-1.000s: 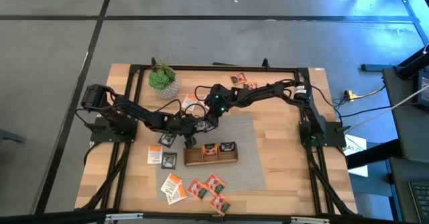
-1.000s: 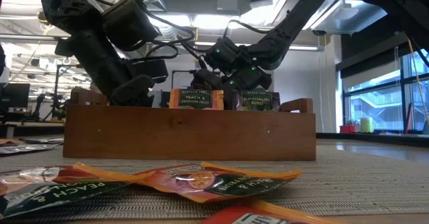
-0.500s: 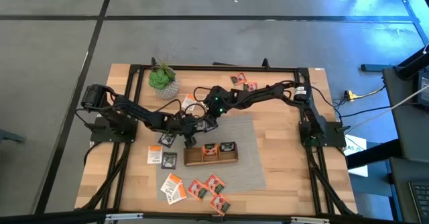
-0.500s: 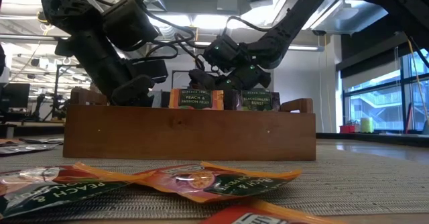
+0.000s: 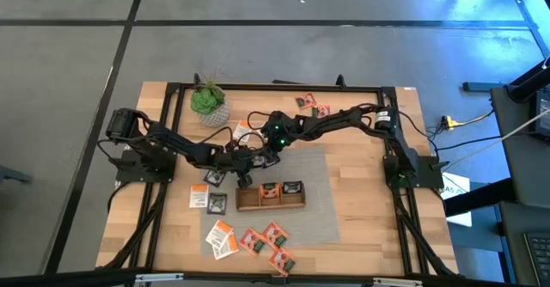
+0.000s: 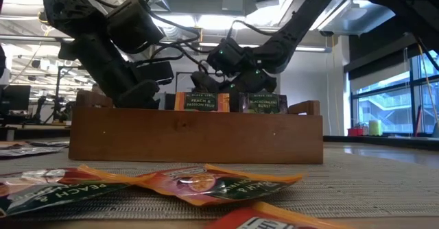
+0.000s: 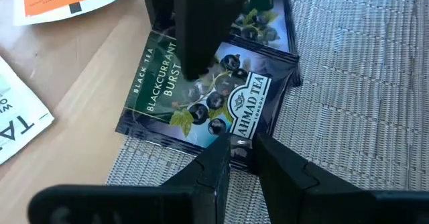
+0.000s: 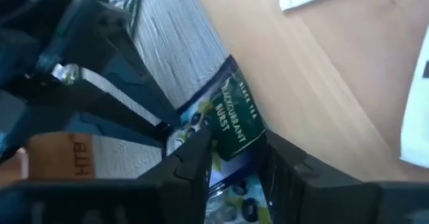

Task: Pick & Place Tea
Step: Put the purple tea bag into the right section of the wooden organizer

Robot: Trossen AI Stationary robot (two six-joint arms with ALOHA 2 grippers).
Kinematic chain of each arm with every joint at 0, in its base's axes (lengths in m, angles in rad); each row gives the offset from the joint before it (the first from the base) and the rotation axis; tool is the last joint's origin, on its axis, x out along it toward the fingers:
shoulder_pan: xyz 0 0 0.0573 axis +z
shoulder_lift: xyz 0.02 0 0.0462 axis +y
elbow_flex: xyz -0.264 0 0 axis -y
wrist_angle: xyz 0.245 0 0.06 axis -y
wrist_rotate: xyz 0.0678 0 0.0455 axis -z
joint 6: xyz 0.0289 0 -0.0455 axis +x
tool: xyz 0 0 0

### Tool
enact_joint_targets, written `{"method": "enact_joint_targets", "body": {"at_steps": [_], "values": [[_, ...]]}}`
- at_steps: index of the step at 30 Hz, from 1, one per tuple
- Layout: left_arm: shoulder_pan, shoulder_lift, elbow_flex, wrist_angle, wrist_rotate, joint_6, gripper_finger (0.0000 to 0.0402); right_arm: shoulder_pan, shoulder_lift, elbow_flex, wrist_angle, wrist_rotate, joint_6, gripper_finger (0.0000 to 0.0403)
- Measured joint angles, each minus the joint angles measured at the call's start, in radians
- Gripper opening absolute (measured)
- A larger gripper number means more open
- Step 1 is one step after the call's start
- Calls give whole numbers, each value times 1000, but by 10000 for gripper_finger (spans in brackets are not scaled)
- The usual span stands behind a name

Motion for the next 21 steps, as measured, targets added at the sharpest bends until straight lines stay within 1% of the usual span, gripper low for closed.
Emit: {"method": "enact_joint_targets", "body": {"at_steps": [4,9,18,21], "values": [[0,0,0,-1,1,0,70,0,11,2,20,-8,-19,114],[-1,-1,1,-4,5,0,70,-1,12,1,43,-22,-22,97],[-2,-2,1,-5,10,0,70,-11,12,1,42,-40,-46,41],[-2,-4,1,-5,12,1,70,-20,13,1,42,-77,-71,24]]}}
